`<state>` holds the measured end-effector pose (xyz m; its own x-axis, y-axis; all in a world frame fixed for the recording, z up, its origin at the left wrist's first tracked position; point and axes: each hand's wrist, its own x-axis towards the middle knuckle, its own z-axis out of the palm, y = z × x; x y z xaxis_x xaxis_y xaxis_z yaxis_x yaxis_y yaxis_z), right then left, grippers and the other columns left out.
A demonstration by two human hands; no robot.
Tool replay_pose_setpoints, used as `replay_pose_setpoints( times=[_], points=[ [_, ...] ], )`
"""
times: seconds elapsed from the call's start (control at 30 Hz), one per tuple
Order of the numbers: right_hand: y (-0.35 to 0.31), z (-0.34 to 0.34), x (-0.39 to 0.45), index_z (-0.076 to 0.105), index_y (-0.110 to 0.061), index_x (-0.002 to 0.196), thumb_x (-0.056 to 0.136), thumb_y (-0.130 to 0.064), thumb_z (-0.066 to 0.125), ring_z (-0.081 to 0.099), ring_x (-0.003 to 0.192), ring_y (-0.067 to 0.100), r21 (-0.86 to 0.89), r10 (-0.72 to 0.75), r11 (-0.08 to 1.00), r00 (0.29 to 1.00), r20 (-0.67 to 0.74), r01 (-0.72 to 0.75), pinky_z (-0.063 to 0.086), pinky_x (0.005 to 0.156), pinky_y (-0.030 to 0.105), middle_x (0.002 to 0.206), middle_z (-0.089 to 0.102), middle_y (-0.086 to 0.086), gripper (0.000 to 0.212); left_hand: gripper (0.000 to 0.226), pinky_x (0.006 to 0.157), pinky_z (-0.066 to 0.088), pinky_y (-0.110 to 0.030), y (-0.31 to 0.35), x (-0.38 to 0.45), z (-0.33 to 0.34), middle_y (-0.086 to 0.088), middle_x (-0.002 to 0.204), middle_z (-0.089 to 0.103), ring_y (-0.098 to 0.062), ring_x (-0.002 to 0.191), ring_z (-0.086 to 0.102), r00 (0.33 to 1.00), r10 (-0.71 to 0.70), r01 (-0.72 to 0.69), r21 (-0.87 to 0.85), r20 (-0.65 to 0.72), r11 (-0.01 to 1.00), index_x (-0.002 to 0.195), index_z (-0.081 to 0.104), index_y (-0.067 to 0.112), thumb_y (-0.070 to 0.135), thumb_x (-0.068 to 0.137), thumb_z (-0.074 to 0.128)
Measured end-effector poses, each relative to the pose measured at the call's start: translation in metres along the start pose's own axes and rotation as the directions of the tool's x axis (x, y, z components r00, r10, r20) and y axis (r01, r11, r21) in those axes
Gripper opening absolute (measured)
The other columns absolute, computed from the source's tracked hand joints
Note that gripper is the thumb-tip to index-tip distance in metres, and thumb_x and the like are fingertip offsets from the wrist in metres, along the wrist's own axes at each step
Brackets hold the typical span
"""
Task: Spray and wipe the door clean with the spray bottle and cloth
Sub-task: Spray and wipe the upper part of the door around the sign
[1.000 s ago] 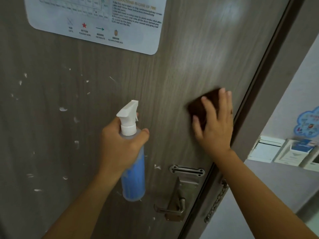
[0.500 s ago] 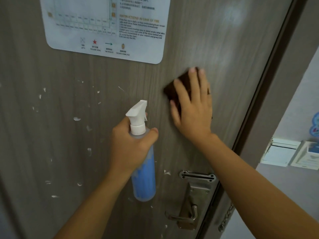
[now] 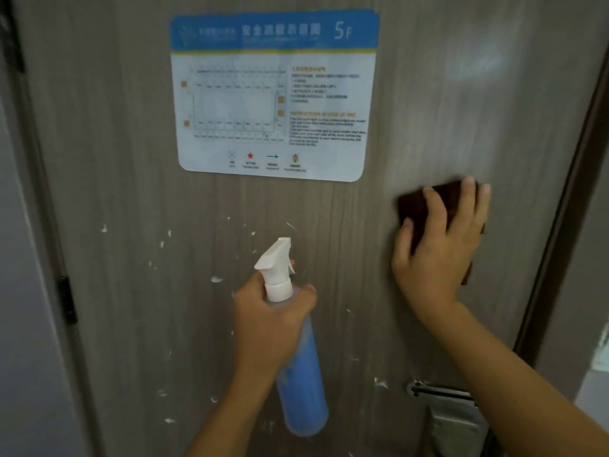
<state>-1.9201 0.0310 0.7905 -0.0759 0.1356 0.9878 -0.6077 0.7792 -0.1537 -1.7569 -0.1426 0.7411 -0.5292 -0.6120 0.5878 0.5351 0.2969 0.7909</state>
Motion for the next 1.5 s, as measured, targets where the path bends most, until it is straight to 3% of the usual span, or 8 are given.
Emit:
replay_pose_setpoints(
  times=[0.07,0.17,0.47,0.63,0.83,1.13,1.4,1.5],
  points=[
    [-0.025,0.011,0.002,0.054,-0.010,0.143,0.101,-0.025,0.056,0.017,0.155,0.045,0.015,-0.014,1.000,1.000,0.013,0.014,0.025,0.121,0.061,0.165,0.026,0.024,0.044,0.021,0.059,0.054,-0.033,0.001,0.010,-0.008,0.001,0.064,0.066,-0.012,0.060,0.064,1.000,-0.013,0.013,0.035,-0.007,0.999,0.087,0.071,0.021,0.023,0.067,0.076],
    [-0.056,0.022,0.004,0.056,-0.010,0.141,0.100,-0.024,0.059,0.018,0.154,0.045,0.033,-0.058,0.998,0.997,0.051,0.056,0.024,0.122,0.060,0.164,0.028,0.024,0.044,0.022,0.055,0.051,-0.019,0.001,0.017,-0.016,0.005,0.066,0.070,-0.004,0.059,0.065,1.000,-0.009,0.007,0.093,0.020,0.996,0.086,0.071,0.025,0.025,0.065,0.074],
    [-0.061,0.022,0.000,0.053,-0.010,0.144,0.100,-0.023,0.063,0.016,0.155,0.045,0.024,-0.187,0.982,0.972,0.145,0.185,0.023,0.124,0.058,0.165,0.027,0.024,0.048,0.024,0.055,0.051,-0.019,0.000,0.019,-0.037,-0.004,0.067,0.066,-0.006,0.058,0.061,0.998,0.031,-0.036,0.090,0.057,0.995,0.086,0.068,0.010,0.022,0.067,0.074],
    [-0.052,0.018,-0.001,0.054,-0.008,0.143,0.101,-0.022,0.061,0.017,0.155,0.045,0.012,-0.227,0.973,0.961,0.159,0.228,0.021,0.125,0.058,0.165,0.026,0.026,0.045,0.021,0.048,0.045,-0.016,-0.012,0.011,-0.053,0.007,0.055,0.062,-0.001,0.049,0.056,0.994,-0.045,0.030,0.154,0.099,0.988,0.076,0.063,0.012,0.005,0.074,0.083],
    [-0.056,0.019,-0.005,0.054,-0.007,0.142,0.101,-0.022,0.060,0.019,0.154,0.048,-0.012,-0.204,0.978,0.970,0.130,0.207,0.020,0.125,0.058,0.164,0.027,0.028,0.044,0.024,0.049,0.047,-0.020,-0.025,-0.029,-0.047,0.002,0.066,0.069,-0.002,0.052,0.058,0.967,-0.173,0.135,0.199,0.187,0.971,0.079,0.067,0.019,0.029,0.058,0.074],
    [-0.053,0.023,-0.014,0.052,-0.010,0.143,0.102,-0.025,0.058,0.018,0.155,0.046,-0.017,-0.196,0.980,0.974,0.117,0.199,0.021,0.125,0.058,0.164,0.026,0.027,0.044,0.021,0.047,0.045,-0.019,-0.025,-0.021,-0.047,0.004,0.057,0.062,-0.003,0.049,0.055,0.990,-0.062,0.042,0.159,0.124,0.986,0.072,0.061,0.017,0.027,0.064,0.077],
    [-0.055,0.030,-0.018,0.050,-0.013,0.144,0.103,-0.032,0.054,0.014,0.157,0.041,-0.004,-0.149,0.989,0.984,0.097,0.150,0.013,0.128,0.049,0.168,0.021,0.021,0.045,0.030,0.050,0.052,-0.030,-0.014,0.018,-0.084,0.003,0.056,0.062,-0.009,0.052,0.059,0.997,-0.042,0.051,0.145,-0.070,0.988,0.071,0.063,0.017,0.041,0.058,0.076],
    [-0.065,0.034,-0.020,0.049,-0.012,0.145,0.104,-0.032,0.052,0.013,0.157,0.041,0.024,-0.086,0.996,0.993,0.084,0.085,0.012,0.128,0.049,0.168,0.020,0.020,0.046,0.023,0.051,0.050,-0.028,-0.007,0.027,-0.090,0.002,0.059,0.064,-0.007,0.052,0.059,0.998,-0.020,0.032,0.212,-0.060,0.977,0.074,0.064,0.016,0.028,0.063,0.080]
  ],
)
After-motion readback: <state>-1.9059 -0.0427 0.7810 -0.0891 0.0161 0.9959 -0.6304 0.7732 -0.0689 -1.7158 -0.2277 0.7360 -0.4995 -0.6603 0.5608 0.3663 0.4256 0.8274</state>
